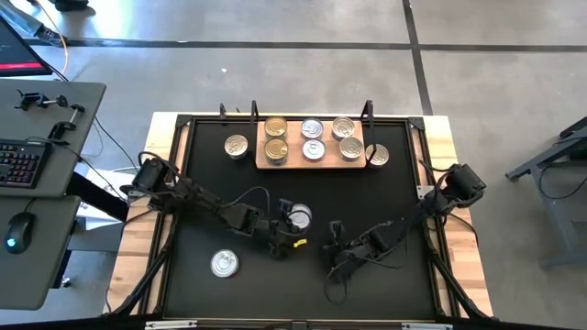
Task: Stack canned seafood by type on shelf
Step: Stack the red tuna can on top of the red tuna can
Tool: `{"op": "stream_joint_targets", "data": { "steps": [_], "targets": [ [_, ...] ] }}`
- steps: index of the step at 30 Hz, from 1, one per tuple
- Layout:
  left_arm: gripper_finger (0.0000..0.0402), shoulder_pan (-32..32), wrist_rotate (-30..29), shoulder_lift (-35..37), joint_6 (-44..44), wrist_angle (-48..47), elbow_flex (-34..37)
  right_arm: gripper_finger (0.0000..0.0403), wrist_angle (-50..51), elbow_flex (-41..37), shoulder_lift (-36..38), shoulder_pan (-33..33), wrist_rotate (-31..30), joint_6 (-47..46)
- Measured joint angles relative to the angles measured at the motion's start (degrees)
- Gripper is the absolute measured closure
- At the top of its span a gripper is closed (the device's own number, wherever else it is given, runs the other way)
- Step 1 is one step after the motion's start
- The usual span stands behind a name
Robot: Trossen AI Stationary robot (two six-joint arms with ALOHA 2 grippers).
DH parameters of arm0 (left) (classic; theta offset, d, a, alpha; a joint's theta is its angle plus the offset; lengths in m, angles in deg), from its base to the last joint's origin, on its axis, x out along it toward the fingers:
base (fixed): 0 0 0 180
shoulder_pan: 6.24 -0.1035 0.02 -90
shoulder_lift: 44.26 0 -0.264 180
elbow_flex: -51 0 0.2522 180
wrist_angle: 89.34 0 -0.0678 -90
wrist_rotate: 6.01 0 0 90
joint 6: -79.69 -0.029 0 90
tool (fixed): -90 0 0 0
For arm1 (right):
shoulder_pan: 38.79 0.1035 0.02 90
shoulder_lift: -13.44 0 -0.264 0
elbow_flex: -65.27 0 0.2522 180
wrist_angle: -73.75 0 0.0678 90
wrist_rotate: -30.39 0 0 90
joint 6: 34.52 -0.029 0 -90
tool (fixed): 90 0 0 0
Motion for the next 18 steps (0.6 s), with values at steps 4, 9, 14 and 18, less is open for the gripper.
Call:
{"op": "stream_joint_targets", "data": {
  "steps": [4, 9, 14, 18],
  "targets": [
    [0.0397, -0.6, 2.7, -0.1, 1.7, 2.9, 0.1, 0.0266, -0.4, 0.0, 0.0, -0.2, -1.2, 5.6],
    [0.0400, -0.6, 2.8, 0.0, 4.5, 4.5, 0.2, 0.0198, -0.4, 0.0, 0.1, 0.7, -8.2, 16.2],
    [0.0401, -0.6, 3.8, 0.9, 7.3, 6.1, 0.2, 0.0187, -0.4, 0.0, 0.0, 2.0, -22.9, 22.0],
    [0.0401, -0.6, 6.5, 1.0, 9.2, 8.8, 0.2, 0.0187, -3.0, 0.0, -0.6, 1.1, -23.2, 25.9]
  ]
}}
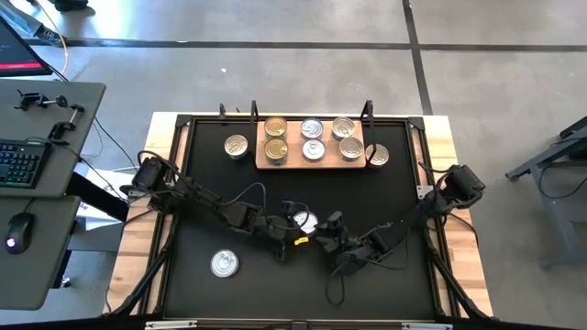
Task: Stack canned seafood by type on shelf
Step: Stack the red tuna can on top of the red tuna can
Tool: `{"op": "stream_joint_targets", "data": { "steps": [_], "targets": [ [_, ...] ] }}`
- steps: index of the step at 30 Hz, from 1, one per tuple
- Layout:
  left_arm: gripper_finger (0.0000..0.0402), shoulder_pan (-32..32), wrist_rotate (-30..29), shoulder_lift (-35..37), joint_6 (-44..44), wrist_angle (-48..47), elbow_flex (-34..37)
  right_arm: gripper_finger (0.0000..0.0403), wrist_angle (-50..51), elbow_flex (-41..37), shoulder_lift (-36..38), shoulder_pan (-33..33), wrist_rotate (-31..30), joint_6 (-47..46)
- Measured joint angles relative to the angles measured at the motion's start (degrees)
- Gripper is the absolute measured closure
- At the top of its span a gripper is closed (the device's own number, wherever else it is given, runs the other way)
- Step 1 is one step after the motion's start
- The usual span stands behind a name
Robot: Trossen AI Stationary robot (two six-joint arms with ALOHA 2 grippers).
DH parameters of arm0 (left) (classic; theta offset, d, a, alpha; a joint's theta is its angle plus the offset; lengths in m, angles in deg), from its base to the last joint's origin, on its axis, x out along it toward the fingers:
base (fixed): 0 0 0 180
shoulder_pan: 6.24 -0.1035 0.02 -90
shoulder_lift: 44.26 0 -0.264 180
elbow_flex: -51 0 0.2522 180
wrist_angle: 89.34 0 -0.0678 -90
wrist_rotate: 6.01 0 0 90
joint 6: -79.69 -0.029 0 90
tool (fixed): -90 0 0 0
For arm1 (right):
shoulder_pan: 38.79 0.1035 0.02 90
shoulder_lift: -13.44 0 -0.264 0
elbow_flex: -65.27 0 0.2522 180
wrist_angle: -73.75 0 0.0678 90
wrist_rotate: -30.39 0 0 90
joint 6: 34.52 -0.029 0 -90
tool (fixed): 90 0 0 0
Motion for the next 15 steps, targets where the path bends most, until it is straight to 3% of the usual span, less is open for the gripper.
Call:
{"op": "stream_joint_targets", "data": {
  "steps": [10, 15],
  "targets": [
    [0.0401, 0.0, 1.8, 0.1, 2.8, 3.7, 0.0, 0.0187, -5.4, 0.0, -5.2, -2.0, 2.8, 7.7],
    [0.0402, -0.1, 1.9, 0.1, 3.2, 4.3, -0.1, 0.0187, -8.2, 0.1, -6.5, -2.0, -2.5, 6.7]
  ]
}}
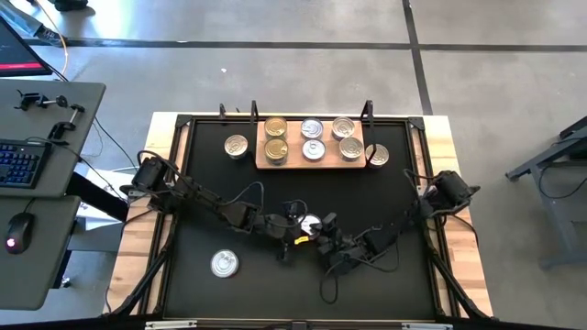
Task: Stack canned seafood by type on shelf
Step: Stack the red tuna can on top of the red tuna can
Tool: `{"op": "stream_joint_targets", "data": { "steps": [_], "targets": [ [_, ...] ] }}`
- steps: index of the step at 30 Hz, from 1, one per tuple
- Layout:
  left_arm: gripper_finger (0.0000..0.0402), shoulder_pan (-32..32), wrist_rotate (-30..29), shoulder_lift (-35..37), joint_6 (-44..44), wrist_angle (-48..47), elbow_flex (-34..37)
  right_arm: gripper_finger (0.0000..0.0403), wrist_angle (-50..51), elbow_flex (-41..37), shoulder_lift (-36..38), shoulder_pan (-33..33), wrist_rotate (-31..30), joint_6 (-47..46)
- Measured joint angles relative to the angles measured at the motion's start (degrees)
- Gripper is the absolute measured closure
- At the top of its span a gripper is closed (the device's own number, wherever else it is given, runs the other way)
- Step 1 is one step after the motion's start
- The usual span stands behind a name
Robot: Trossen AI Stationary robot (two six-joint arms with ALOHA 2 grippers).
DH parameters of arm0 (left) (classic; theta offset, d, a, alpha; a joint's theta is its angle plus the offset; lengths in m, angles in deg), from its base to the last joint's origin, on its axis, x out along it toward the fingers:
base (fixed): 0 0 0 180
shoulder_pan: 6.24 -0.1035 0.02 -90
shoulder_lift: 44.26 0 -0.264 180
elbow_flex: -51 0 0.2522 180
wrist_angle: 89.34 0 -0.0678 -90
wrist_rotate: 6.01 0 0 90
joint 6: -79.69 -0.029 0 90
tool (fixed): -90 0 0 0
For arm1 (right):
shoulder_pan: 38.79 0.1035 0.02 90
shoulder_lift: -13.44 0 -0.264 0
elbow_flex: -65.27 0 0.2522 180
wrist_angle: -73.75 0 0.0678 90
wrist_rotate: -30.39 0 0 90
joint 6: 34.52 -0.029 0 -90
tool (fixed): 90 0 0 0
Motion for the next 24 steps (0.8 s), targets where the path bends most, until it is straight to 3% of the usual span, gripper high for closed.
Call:
{"op": "stream_joint_targets", "data": {
  "steps": [4, 8, 11, 16, 21, 24],
  "targets": [
    [0.0401, 0.0, 0.3, 0.0, 0.9, 0.7, 0.0, 0.0212, -0.9, 0.0, -0.1, -0.1, 0.3, -2.7],
    [0.0400, 0.2, -0.5, 1.0, 2.3, -0.5, 0.0, 0.0279, 0.5, 0.0, 0.3, -0.1, 2.0, -7.4],
    [0.0393, 0.3, -1.8, 3.4, 5.9, -6.3, -0.3, 0.0286, 3.7, 0.1, 2.3, 0.3, 2.6, -12.5],
    [0.0386, 2.3, -7.4, 6.9, 11.5, -19.1, 1.5, 0.0286, 19.1, 3.8, 8.3, 0.0, 0.8, -18.6],
    [0.0387, 4.5, -17.1, 11.7, 16.7, -17.2, 7.2, 0.0286, 40.0, 12.6, 13.8, -5.4, -1.4, -18.6],
    [0.0387, 6.5, -20.2, 14.1, 20.7, -14.4, 11.4, 0.0286, 44.2, 16.6, 15.8, -12.2, -1.7, -12.2]
  ]
}}
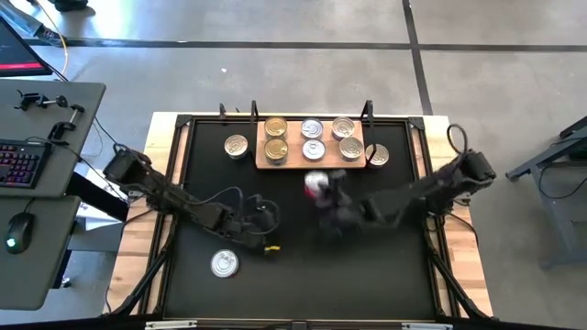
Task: Stack canned seafood by type on shelf
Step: Stack the red tuna can on top of the red tuna can, then stack the blue tuna can on top of the blue tuna can
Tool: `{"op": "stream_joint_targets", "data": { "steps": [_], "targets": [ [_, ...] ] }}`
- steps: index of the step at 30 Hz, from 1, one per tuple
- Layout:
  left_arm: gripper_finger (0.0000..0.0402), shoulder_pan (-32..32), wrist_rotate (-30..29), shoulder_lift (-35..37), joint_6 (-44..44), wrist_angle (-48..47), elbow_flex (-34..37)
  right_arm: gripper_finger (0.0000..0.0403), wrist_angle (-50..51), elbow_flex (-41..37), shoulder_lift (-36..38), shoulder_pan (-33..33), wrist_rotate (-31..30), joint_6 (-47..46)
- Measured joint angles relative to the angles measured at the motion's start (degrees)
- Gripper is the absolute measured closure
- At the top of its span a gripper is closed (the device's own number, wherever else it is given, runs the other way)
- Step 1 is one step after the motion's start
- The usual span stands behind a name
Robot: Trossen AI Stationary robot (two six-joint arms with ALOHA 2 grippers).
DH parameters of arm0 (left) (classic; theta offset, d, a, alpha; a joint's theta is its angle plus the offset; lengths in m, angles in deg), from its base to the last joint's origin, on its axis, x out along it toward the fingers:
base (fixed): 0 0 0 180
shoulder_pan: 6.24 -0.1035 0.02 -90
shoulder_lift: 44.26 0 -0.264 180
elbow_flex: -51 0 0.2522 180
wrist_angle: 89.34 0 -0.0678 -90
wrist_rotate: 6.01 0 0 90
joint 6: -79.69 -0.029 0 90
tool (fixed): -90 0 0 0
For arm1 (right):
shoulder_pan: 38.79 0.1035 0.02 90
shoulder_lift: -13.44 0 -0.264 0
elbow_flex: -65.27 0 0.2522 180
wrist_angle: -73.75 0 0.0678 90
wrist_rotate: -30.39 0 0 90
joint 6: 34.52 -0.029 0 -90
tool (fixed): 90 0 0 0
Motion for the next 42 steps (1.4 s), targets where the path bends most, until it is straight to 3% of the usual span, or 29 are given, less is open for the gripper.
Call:
{"op": "stream_joint_targets", "data": {
  "steps": [2, 7, 11, 15, 19, 23, 32, 42],
  "targets": [
    [0.0387, 1.6, -2.1, 1.1, 2.6, 3.4, 2.4, 0.0286, -1.1, 0.8, 0.1, -5.7, 0.9, 7.5],
    [0.0387, 6.3, -8.8, 1.5, 8.1, 8.2, 7.1, 0.0286, -12.4, -0.1, -0.4, -20.8, 9.7, 22.6],
    [0.0387, 9.4, -14.0, 1.2, 10.6, 9.2, 8.6, 0.0286, -21.5, -0.8, -2.8, -30.4, 14.9, 29.6],
    [0.0387, 11.0, -17.2, 1.2, 10.6, 9.3, 8.7, 0.0286, -28.3, -0.8, -6.6, -36.0, 21.1, 33.9],
    [0.0387, 11.8, -17.3, 1.2, 10.7, 9.3, 8.7, 0.0286, -31.4, -0.8, -8.9, -38.0, 19.6, 37.6],
    [0.0387, 11.9, -17.5, 1.2, 10.6, 9.5, 8.7, 0.0285, -30.1, -0.8, -9.9, -38.5, 18.9, 32.7],
    [0.0387, 11.9, -18.0, 1.2, 10.3, 9.6, 8.7, 0.0170, -29.2, -0.8, -9.9, -37.6, 18.7, 29.6],
    [0.0387, 11.9, -18.0, 1.2, 10.3, 9.7, 8.7, 0.0155, -28.0, 0.5, -9.6, -35.2, 16.2, 25.1]
  ]
}}
